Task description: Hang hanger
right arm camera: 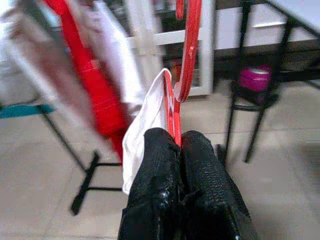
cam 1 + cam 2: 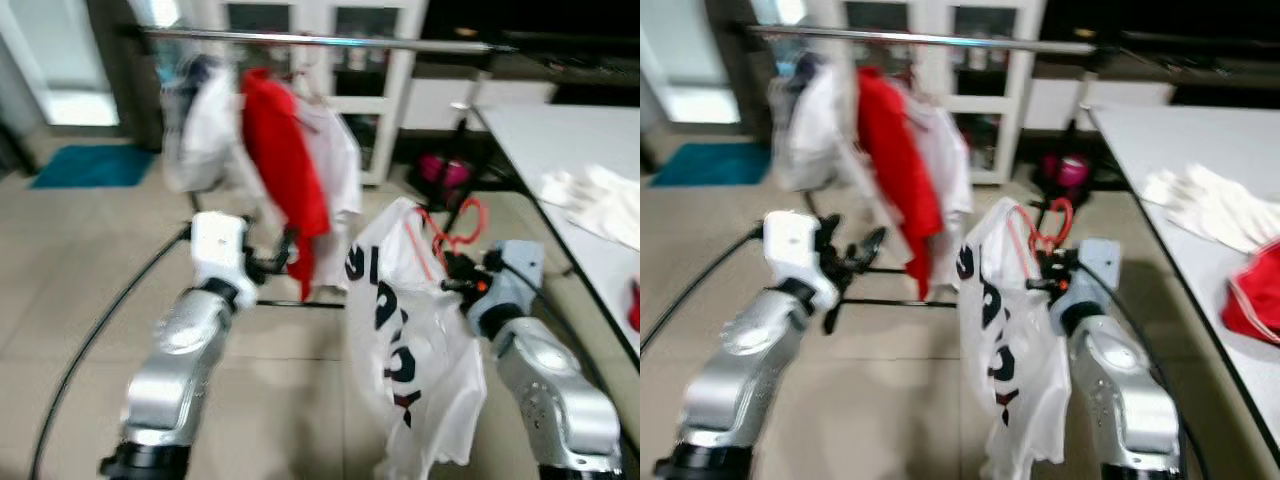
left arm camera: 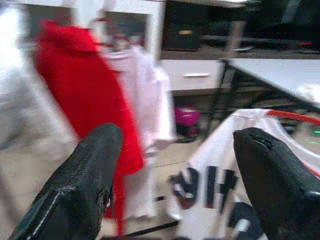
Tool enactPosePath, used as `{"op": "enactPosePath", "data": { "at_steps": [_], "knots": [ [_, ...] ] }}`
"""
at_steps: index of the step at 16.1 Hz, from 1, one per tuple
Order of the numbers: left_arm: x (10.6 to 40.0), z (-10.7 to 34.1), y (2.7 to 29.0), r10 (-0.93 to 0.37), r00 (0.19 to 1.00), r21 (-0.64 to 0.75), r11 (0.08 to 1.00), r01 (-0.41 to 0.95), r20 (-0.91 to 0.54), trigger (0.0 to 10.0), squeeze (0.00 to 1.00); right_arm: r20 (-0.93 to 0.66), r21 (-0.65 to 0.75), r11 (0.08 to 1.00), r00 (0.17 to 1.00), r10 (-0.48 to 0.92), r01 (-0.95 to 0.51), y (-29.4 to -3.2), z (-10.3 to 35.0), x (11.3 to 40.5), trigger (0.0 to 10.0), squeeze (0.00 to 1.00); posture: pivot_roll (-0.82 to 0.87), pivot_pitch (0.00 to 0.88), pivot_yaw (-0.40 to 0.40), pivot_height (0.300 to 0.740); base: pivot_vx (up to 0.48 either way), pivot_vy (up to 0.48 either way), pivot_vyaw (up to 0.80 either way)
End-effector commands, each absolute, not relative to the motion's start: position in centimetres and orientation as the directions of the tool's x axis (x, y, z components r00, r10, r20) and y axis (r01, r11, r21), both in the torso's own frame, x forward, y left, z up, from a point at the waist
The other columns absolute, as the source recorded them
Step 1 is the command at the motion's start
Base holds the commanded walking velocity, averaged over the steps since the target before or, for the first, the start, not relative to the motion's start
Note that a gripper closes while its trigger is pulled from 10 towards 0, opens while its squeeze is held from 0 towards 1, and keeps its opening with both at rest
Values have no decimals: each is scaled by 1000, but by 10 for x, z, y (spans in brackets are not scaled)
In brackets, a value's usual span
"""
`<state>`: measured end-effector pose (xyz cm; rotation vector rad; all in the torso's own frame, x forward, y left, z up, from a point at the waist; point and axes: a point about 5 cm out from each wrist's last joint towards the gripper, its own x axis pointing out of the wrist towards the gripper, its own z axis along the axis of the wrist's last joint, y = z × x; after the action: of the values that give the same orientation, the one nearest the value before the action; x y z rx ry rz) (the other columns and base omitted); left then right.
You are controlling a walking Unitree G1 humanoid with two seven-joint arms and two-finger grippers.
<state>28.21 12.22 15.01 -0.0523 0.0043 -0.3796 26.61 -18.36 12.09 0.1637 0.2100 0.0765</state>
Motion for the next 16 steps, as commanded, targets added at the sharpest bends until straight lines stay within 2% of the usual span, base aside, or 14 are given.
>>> {"op": "enactPosePath", "data": {
  "at_steps": [1, 16],
  "knots": [
    [282, 149, 130, -350, 937, -44, 936, 349, -3, 10000, 0, -146, 174, 981, 983, 110, -84, -178, 131, 268, 10000, 0, -92, 23, -20, 740, 311, 0, 0],
    [283, 149, 132, -364, 931, -22, 931, 364, -2, 10000, 0, -149, 164, 983, 982, 112, -88, -178, 129, 269, 10000, 0, -97, 3, -6, 740, 315, 0, 0]
  ]
}}
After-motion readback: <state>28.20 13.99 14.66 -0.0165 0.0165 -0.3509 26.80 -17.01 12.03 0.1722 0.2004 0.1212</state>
